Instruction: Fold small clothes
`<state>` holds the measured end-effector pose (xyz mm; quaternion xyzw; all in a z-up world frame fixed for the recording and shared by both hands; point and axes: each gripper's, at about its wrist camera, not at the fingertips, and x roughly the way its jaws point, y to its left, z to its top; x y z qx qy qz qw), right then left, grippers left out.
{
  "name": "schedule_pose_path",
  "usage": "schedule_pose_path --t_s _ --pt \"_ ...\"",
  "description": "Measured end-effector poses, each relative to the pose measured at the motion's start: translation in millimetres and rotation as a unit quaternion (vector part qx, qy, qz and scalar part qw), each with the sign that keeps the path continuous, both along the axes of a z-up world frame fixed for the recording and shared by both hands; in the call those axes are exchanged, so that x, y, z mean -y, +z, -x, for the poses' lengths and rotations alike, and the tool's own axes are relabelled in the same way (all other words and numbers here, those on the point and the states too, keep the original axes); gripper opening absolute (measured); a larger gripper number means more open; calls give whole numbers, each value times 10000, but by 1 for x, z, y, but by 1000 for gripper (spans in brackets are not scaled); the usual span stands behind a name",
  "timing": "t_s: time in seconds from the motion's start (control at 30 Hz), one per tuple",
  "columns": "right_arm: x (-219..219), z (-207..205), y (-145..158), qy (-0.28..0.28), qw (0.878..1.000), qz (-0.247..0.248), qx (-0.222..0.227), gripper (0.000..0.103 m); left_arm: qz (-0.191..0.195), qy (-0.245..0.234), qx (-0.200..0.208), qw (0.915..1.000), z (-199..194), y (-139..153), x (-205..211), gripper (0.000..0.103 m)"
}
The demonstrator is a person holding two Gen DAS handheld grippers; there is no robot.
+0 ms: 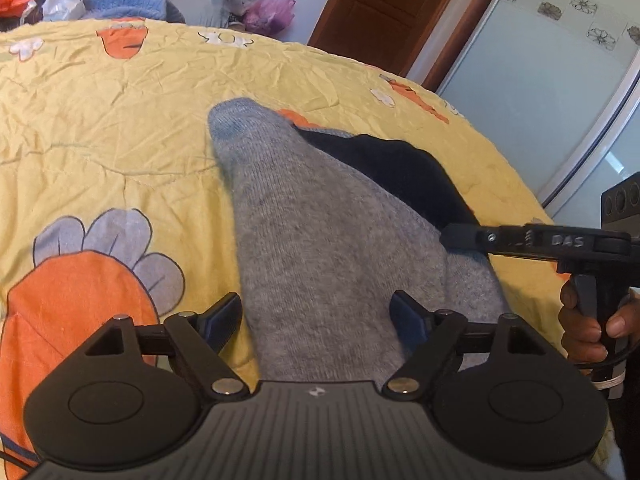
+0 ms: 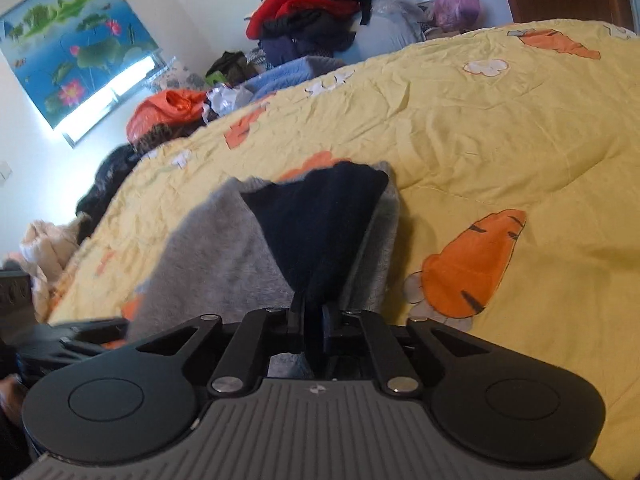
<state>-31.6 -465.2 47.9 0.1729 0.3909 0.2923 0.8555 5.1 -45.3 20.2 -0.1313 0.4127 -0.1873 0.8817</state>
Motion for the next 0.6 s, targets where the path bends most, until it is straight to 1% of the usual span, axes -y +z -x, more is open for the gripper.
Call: schedule_pose_path --t_s 0.03,0.07,0.1,0.13,0.17,0.2,0.23,0.27,0.3,0.37,0.4,0.43,0.47,0.5,0.53,0.57,0.6 --pt "5 5 2 10 9998 -187 9 60 63 -1 -30 10000 1 0 -4 82" --pt "12 10 4 -73 9995 -286 59 73 138 2 -59 9999 0 -1 -9 82" --pt "16 14 6 -204 9994 -250 115 92 233 36 -107 9997 -3 -1 -15 82" --pt "22 15 7 -335 9991 -200 160 92 355 105 -180 9992 -8 0 -20 82" --pt "29 16 8 -456 9984 -303 168 89 523 210 -273 9980 -15 0 -27 82" --pt "38 15 7 -598 9965 -566 114 87 692 291 -350 9966 -22 -1 -32 82" --pt "46 11 5 -712 9941 -819 -8 87 865 358 -427 9947 -31 -4 -36 82" --pt "48 7 2 -773 9926 -928 -133 87 992 390 -447 9933 -38 -6 -38 81" --pt "46 1 0 -770 9928 -895 -218 87 1041 408 -469 9926 -44 -6 -38 81" --pt "32 -8 -11 -733 9949 -559 -402 87 1017 428 -518 9925 -55 -6 -34 81" --pt "26 -13 -16 -706 9950 -477 -522 87 986 443 -528 9927 -59 -5 -32 79" --pt "17 -16 -23 -597 9952 -455 -626 87 920 458 -523 9933 -62 -4 -29 73" --pt "10 -15 -25 -517 9962 -484 -504 88 761 457 -509 9948 -65 -4 -26 47" --pt "2 -15 -27 -405 9968 -497 -475 87 635 478 -495 9956 -66 -5 -24 42" --pt "-6 -14 -28 -310 9972 -507 -458 75 576 508 -437 9961 -66 -4 -23 39" --pt "-15 -15 -30 -260 9975 -381 -534 62 457 501 -364 9970 -64 -2 -22 34" --pt "-23 -16 -31 -217 9979 -250 -549 41 271 510 -257 9980 -61 2 -20 31"
